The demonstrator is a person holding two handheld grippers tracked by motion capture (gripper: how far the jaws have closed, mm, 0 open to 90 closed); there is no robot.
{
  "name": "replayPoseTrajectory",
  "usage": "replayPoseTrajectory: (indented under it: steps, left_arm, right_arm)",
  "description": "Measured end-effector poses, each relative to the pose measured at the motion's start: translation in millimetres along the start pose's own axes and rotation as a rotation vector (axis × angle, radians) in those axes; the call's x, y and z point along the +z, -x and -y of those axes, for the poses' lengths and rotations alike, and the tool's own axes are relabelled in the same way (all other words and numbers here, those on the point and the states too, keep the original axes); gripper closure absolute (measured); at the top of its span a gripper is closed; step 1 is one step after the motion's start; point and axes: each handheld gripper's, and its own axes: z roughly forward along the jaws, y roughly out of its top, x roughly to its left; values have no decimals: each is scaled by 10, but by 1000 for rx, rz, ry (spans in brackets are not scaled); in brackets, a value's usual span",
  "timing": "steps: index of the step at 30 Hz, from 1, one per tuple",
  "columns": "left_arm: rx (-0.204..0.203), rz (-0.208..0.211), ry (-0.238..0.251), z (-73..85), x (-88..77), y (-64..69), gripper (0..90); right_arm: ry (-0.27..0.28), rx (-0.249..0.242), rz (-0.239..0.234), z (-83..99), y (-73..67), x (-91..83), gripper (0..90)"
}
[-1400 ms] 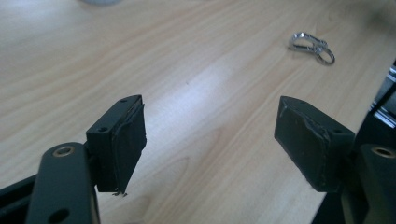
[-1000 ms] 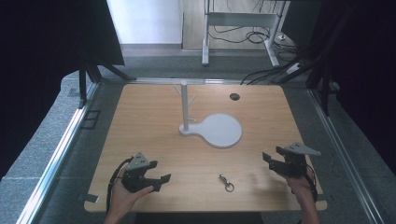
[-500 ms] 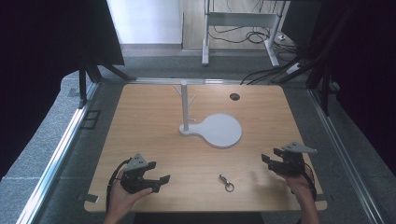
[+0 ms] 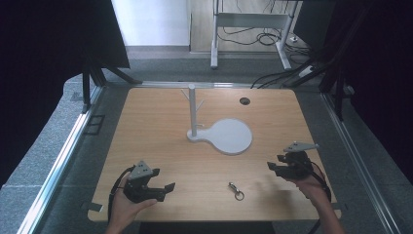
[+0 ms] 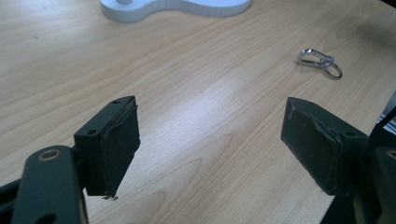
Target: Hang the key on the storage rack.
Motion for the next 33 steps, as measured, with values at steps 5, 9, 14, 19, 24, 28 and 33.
replayPoseTrajectory:
  steps: [5, 9, 14, 19, 24, 28, 33]
  left_arm:
    - [2, -2, 12, -17, -84, -5, 207]
    - [0, -1, -12, 0, -57, -19, 211]
    - [14, 6, -20, -19, -93, 17, 215]
    - [15, 6, -28, -27, -102, 35, 219]
    - [22, 9, -44, -26, -68, 51, 227]
    - [26, 12, -55, -20, -39, 63, 231]
    - [30, 11, -62, -16, -23, 80, 231]
  right_arm:
    - [-47, -38, -24, -152, -92, -80, 493]
    - [-73, -70, -38, -223, -172, -57, 498]
    - [-118, -118, -51, -311, -298, 6, 503]
    - [-144, -125, -64, -366, -339, 59, 521]
    - [-168, -138, -82, -372, -389, 109, 524]
    - [-176, -153, -86, -374, -440, 137, 530]
    - [-180, -165, -103, -395, -529, 160, 537]
